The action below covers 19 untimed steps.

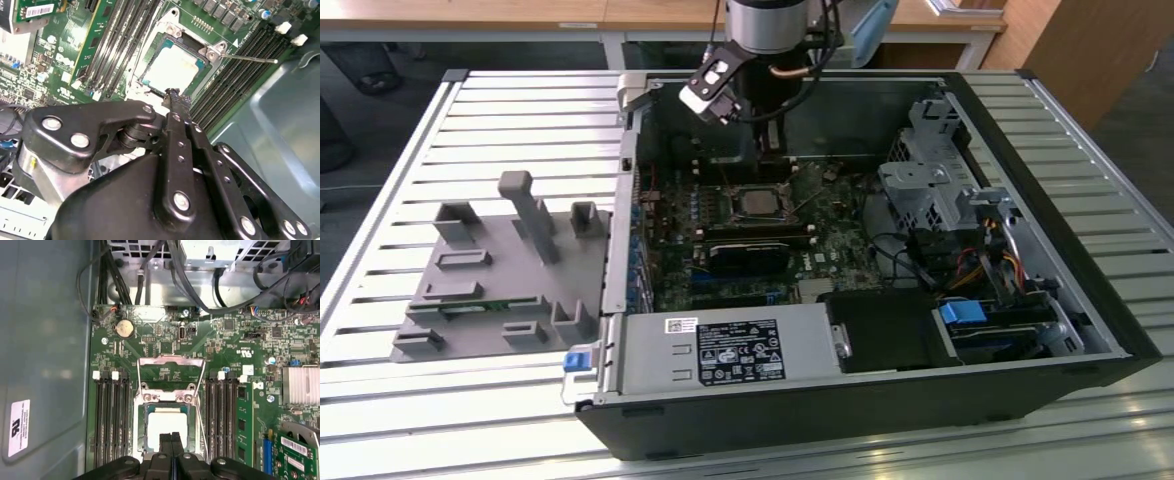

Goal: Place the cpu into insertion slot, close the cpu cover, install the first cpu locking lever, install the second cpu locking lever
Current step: 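Close the cpu cover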

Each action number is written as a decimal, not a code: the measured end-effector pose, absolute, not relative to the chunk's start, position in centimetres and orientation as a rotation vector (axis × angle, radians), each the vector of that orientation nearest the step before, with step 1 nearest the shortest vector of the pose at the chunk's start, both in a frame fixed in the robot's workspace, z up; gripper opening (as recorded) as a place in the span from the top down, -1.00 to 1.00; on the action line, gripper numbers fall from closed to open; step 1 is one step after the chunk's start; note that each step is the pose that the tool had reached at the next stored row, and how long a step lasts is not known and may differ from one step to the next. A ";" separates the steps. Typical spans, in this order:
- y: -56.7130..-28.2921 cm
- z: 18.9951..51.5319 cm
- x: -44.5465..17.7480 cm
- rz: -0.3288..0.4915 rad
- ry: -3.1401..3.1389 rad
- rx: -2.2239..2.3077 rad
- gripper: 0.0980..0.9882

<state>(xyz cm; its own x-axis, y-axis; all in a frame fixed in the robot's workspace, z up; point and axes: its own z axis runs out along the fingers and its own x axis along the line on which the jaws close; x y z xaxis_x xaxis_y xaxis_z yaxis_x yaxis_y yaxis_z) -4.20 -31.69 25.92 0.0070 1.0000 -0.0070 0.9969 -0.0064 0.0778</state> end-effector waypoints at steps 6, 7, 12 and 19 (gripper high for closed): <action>-32.6 25.9 -4.2 0.077 2.171 2.186 0.98; -32.6 25.9 -4.2 0.077 2.171 2.186 0.98; -32.6 25.9 -2.8 0.067 2.176 2.190 0.98; -32.6 26.2 -1.8 0.062 2.179 2.192 0.98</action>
